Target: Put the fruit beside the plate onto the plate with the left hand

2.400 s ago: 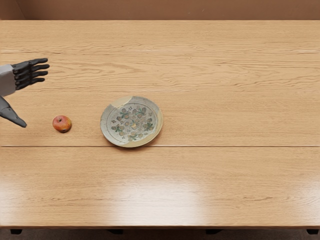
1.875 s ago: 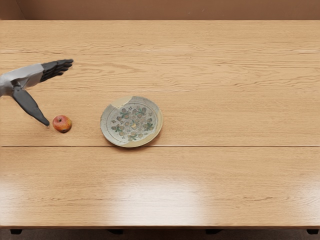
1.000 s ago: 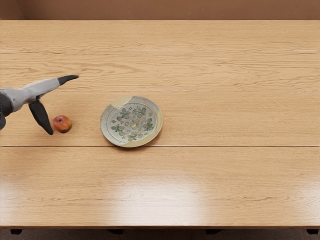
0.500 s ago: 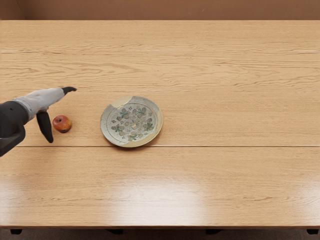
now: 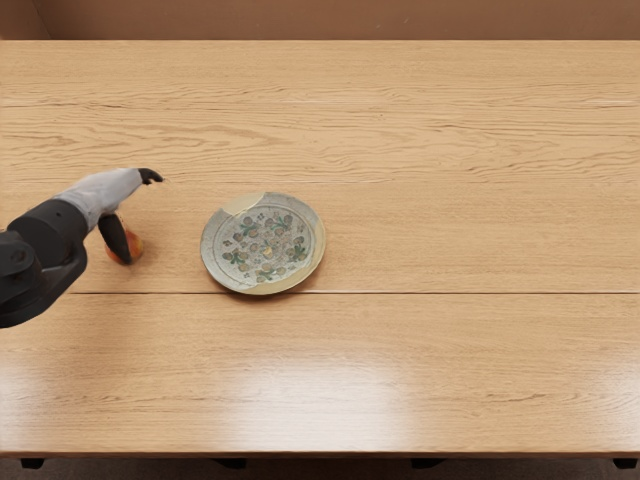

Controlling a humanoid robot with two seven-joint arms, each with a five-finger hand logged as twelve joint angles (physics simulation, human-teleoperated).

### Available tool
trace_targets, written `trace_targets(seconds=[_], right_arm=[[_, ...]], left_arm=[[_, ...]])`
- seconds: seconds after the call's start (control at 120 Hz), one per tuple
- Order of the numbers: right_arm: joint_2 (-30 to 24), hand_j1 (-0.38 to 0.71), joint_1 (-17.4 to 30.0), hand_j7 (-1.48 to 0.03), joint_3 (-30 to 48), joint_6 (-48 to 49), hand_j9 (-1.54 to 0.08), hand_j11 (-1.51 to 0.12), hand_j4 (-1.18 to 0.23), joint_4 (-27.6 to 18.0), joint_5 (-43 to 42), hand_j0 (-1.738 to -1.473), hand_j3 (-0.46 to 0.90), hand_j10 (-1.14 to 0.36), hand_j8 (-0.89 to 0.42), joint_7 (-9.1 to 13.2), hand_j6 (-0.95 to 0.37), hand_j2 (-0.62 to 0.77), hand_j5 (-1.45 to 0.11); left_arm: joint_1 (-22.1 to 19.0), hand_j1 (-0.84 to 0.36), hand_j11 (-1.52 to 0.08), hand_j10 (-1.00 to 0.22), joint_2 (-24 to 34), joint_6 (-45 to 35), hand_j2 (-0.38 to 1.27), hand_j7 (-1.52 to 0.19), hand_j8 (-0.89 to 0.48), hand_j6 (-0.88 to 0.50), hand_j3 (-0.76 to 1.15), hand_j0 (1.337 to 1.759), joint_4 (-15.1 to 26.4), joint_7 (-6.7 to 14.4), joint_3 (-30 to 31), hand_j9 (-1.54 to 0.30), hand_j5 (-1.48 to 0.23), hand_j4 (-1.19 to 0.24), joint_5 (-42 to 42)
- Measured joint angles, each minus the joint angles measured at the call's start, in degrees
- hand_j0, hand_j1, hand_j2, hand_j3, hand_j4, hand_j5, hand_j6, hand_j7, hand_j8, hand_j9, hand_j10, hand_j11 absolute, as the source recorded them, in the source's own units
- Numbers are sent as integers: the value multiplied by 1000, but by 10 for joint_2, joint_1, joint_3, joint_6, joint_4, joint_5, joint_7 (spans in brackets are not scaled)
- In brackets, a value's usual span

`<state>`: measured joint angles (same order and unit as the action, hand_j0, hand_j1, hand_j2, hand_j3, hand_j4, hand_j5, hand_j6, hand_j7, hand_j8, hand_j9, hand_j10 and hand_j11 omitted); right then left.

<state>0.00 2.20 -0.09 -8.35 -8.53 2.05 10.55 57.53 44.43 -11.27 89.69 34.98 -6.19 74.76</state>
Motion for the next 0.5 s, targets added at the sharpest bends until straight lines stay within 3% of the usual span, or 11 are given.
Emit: trace_targets(seconds=[0.258, 0.5], right_arm=[[0, -349, 0, 0, 0, 0, 0, 0, 0, 0, 0, -1658, 0, 0, 0, 0, -1, 0, 0], [0, -349, 0, 0, 0, 0, 0, 0, 0, 0, 0, -1658, 0, 0, 0, 0, -1, 0, 0]], left_arm=[[-23, 86, -289, -228, 0, -11, 49, -289, -230, -230, 0, 1658, -8, 0, 2, -289, -290, -228, 6], [-34, -5, -388, -304, 0, -11, 65, -388, -306, -306, 0, 1658, 4, 0, 2, -388, -389, -305, 6]])
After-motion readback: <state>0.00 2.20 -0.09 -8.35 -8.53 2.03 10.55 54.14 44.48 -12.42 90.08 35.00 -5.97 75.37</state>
